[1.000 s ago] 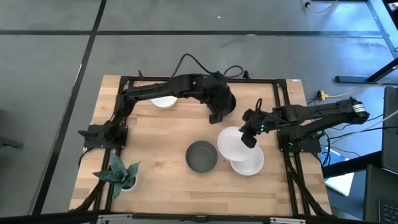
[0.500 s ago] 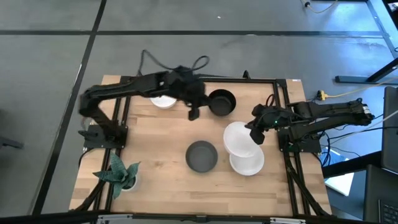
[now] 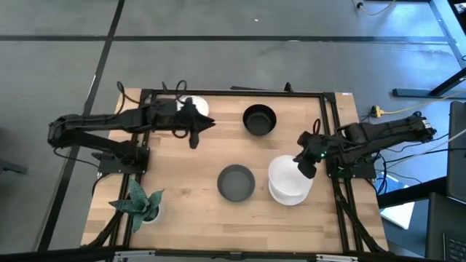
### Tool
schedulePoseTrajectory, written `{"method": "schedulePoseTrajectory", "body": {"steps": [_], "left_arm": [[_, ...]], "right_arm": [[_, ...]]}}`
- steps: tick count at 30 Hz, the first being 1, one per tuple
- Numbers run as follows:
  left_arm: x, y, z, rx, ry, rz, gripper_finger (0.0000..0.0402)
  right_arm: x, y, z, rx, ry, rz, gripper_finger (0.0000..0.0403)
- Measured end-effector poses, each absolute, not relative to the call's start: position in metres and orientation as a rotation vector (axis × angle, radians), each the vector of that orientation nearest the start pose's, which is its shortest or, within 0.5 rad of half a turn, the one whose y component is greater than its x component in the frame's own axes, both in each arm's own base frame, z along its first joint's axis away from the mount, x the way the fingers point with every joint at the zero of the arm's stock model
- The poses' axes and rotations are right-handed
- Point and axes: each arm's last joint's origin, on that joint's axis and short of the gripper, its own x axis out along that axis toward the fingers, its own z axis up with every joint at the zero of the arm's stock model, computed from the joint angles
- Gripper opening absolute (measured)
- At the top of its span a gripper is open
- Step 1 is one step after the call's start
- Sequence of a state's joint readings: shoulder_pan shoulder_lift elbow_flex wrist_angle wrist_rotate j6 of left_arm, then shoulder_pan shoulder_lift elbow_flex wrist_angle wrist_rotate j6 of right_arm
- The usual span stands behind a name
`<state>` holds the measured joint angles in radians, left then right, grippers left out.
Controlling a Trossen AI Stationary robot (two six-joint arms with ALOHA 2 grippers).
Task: Nest bowls inside each other
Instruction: Stack the white bowl on the white bowl
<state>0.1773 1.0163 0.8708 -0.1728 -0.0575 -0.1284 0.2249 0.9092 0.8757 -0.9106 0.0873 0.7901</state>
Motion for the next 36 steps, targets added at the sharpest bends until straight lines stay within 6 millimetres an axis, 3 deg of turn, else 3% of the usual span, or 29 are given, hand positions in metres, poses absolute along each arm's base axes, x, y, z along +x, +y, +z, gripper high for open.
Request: {"method": "schedulePoseTrajectory", "body": {"steps": [5,14,36], "left_arm": [[0.21,0.034,0.31,-0.141,0.316,0.24,0.0057],[0.21,0.026,0.297,-0.133,0.339,0.228,0.0057],[0.211,0.01,0.297,-0.129,0.34,0.199,0.0057]], "right_arm": [[0.155,0.042,0.284,0.55,0.913,-0.277,0.0004],[0.159,0.056,0.275,0.496,0.966,-0.29,0.0004],[0.165,0.062,0.253,0.43,1.056,-0.414,0.0004]]}}
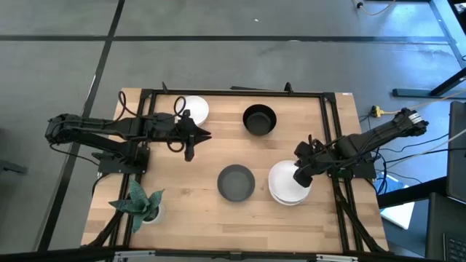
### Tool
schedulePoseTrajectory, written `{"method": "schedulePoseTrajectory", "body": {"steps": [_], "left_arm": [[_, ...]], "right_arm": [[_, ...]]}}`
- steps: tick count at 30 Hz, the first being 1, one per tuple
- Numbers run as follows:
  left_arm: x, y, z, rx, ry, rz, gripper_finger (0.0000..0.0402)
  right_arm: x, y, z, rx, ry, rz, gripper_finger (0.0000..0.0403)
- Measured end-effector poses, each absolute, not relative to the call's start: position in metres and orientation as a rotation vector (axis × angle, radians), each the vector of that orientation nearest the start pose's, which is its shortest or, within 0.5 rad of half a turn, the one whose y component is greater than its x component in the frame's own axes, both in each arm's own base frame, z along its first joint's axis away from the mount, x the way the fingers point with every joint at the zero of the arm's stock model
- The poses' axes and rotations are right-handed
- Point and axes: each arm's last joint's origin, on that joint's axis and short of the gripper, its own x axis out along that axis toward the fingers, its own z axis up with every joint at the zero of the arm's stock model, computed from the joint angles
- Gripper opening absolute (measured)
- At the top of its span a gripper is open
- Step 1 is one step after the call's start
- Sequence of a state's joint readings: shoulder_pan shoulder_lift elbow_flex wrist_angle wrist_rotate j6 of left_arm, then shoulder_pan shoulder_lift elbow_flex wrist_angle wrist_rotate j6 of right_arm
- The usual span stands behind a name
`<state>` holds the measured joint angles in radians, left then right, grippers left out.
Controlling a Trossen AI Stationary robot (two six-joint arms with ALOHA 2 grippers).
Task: Nest bowls inside each other
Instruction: Stack the white bowl on the white bowl
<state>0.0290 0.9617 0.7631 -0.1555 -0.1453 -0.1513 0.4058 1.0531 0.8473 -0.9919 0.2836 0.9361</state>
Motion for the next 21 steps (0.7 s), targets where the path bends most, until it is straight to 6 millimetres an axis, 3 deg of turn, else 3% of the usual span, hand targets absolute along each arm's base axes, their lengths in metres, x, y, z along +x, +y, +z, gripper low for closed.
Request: {"method": "schedulePoseTrajectory", "body": {"steps": [12,17,21], "left_arm": [[0.211,0.01,0.297,-0.132,0.34,0.202,0.0057],[0.211,0.011,0.297,-0.13,0.34,0.211,0.0057],[0.211,0.011,0.296,-0.129,0.351,0.214,0.0057]], "right_arm": [[0.166,0.067,0.215,0.507,1.023,-0.388,0.0004],[0.169,0.067,0.211,0.508,0.966,-0.395,0.0006],[0.172,0.068,0.213,0.523,0.927,-0.388,0.0044]]}}
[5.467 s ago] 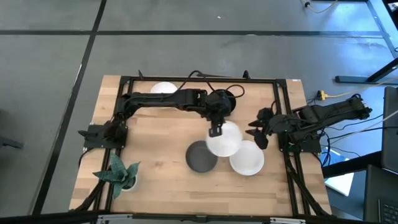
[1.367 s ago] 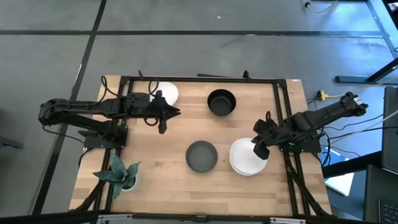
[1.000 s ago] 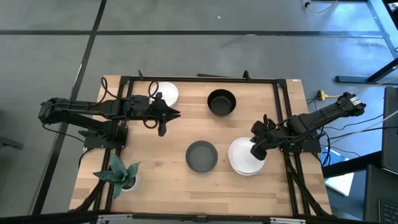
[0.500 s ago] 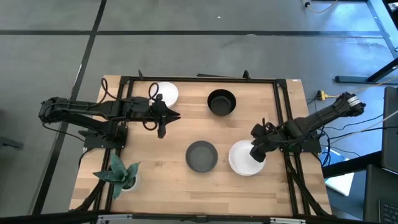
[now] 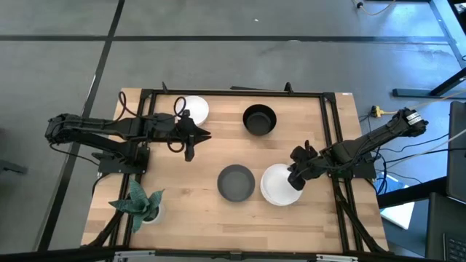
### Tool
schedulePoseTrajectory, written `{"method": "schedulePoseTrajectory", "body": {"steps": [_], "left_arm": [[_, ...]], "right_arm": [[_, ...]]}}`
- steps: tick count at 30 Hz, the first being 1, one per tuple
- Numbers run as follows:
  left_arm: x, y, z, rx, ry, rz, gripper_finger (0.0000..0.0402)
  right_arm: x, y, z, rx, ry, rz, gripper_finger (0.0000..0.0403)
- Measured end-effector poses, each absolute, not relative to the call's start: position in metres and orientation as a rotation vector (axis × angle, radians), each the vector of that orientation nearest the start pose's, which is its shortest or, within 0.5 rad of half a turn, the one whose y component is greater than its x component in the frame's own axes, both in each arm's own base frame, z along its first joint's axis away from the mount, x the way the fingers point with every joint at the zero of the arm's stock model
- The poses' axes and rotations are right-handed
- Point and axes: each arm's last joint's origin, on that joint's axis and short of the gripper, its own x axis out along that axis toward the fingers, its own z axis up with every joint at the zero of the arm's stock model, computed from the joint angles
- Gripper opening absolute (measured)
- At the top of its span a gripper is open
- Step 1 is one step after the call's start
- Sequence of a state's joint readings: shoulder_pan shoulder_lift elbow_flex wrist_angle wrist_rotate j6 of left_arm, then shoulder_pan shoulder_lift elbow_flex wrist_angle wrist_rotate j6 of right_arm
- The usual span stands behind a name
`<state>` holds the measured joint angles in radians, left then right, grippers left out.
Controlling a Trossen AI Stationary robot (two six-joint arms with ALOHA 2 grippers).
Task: Nest bowls inside each other
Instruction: Stack the white bowl on the white bowl
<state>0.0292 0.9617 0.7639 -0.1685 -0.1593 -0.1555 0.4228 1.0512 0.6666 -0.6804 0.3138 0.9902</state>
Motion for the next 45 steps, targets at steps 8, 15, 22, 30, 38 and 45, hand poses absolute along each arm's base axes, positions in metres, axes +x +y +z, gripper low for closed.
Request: {"method": "schedulePoseTrajectory", "body": {"steps": [8,15,22,30,38,45], "left_arm": [[0.21,0.011,0.296,-0.129,0.358,0.215,0.0057],[0.21,0.011,0.295,-0.129,0.362,0.216,0.0057],[0.207,0.012,0.288,-0.114,0.444,0.235,0.0057],[0.193,0.021,0.269,-0.04,0.665,0.453,0.0057],[0.193,0.042,0.258,-0.117,0.751,0.569,0.0057],[0.2,0.067,0.24,-0.293,0.82,0.653,0.0057]], "right_arm": [[0.174,0.068,0.217,0.593,0.885,-0.392,0.0129],[0.178,0.069,0.254,0.536,0.791,-0.29,0.0176],[0.179,0.064,0.295,0.425,0.667,-0.325,0.018],[0.18,0.057,0.303,0.397,0.633,-0.385,0.0171],[0.182,0.053,0.302,0.403,0.628,-0.407,0.0171],[0.182,0.052,0.303,0.41,0.623,-0.414,0.0171]]}}
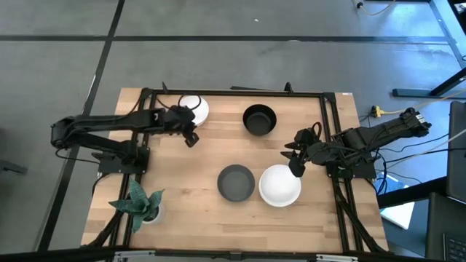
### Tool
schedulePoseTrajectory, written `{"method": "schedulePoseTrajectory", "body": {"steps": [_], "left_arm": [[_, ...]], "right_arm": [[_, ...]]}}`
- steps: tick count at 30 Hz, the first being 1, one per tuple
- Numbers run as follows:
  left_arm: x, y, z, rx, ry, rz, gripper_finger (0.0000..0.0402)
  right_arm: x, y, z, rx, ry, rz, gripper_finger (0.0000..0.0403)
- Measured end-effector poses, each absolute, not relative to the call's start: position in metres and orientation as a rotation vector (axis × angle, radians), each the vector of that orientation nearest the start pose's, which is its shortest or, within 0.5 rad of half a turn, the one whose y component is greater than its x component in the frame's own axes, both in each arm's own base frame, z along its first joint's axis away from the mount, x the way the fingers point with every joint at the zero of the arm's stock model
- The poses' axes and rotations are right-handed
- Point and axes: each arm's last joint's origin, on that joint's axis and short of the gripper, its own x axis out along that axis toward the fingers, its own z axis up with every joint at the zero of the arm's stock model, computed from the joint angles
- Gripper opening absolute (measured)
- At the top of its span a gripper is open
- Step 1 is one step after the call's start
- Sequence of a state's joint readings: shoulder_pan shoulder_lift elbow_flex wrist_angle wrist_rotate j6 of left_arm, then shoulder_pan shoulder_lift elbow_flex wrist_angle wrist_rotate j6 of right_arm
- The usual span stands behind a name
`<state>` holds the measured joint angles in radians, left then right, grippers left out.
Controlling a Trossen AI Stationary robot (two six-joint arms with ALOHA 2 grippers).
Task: Nest bowls inside each other
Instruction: Stack the white bowl on the white bowl
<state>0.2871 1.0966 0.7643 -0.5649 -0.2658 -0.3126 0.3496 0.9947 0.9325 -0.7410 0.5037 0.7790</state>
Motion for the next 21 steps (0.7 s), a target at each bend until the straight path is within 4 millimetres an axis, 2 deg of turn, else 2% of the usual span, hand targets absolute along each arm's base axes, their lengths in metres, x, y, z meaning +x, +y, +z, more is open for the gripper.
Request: {"method": "schedulePoseTrajectory", "body": {"steps": [9,18,21], "left_arm": [[0.206,0.089,0.223,-0.398,0.861,0.773,0.0085],[0.203,0.1,0.224,-0.419,0.832,0.808,0.0092],[0.202,0.103,0.224,-0.42,0.846,0.768,0.0108]], "right_arm": [[0.183,0.052,0.303,0.419,0.619,-0.408,0.0171],[0.183,0.052,0.303,0.441,0.616,-0.413,0.0171],[0.183,0.052,0.303,0.44,0.616,-0.413,0.0171]]}}
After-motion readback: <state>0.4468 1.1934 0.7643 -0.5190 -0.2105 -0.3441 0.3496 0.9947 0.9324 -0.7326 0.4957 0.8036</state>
